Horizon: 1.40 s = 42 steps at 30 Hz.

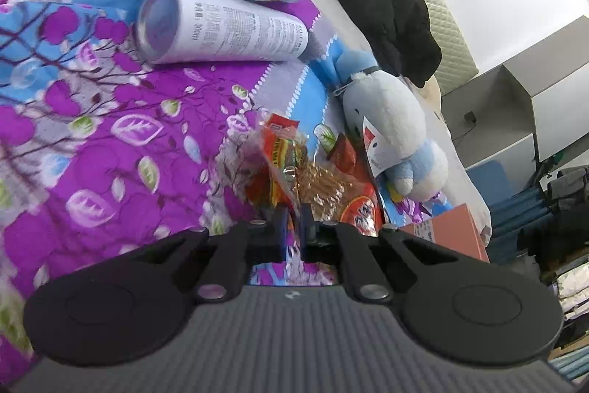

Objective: Organize snacks
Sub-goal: 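Lower the left tool to the red spicy-strip packet while the right tool reaches the green packet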

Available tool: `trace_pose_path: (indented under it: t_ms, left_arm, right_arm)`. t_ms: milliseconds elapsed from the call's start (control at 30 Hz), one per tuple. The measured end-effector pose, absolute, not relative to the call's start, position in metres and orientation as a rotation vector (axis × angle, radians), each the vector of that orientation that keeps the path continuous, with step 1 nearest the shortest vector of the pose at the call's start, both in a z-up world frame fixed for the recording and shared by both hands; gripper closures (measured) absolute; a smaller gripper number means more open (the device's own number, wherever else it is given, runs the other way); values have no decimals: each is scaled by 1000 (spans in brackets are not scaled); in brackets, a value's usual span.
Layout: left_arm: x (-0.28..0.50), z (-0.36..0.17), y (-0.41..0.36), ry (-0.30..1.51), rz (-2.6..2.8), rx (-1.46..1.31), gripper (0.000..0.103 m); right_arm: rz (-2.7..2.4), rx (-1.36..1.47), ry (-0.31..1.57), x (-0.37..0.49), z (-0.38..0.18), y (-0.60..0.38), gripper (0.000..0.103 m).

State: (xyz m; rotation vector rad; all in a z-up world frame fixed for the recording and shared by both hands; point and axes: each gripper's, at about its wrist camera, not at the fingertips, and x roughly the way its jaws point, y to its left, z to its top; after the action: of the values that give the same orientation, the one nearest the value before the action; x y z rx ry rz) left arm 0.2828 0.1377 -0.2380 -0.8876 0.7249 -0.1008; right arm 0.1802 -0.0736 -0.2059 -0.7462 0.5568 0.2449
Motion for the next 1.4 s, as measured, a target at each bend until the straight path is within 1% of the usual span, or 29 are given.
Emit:
trace_pose_path:
  t_ms: [367, 667, 1100, 1200, 1233, 1267, 1300, 1333, 1367, 1400]
  left_arm:
    - [213, -219, 138, 750, -94, -861, 98]
    - [153, -203, 133, 767, -70, -847, 98]
    - [88, -201, 123, 853, -59, -809, 98]
    - [81, -203, 123, 903, -61, -773, 95]
    - [79, -204, 123, 924, -65, -760, 90]
    - [77, -204, 123, 940, -72, -746, 80]
    - [74, -203, 122, 951, -81, -731, 71]
    - [73, -202, 122, 953, -88, -717, 52]
    - [70, -199, 122, 948, -89, -698, 39]
    - [68, -196, 122, 939, -87, -680, 36]
  right_arm:
    - [288, -706, 566, 118, -187, -77, 88]
    - [305, -620, 574, 83, -168, -94, 89]
    - [363, -611, 632, 19, -164, -102, 90]
    - [365, -591, 663, 16, -169, -106, 88]
    - [362, -582, 667, 16, -169, -108, 88]
    - [350, -578, 665, 15, -169, -110, 87]
    - [342, -571, 670, 15, -170, -111, 83]
    - [340, -565, 681, 15, -170, -112, 72]
    - [345, -556, 692, 15, -171, -113, 61]
    - [356, -542, 701, 14, -171, -114, 57]
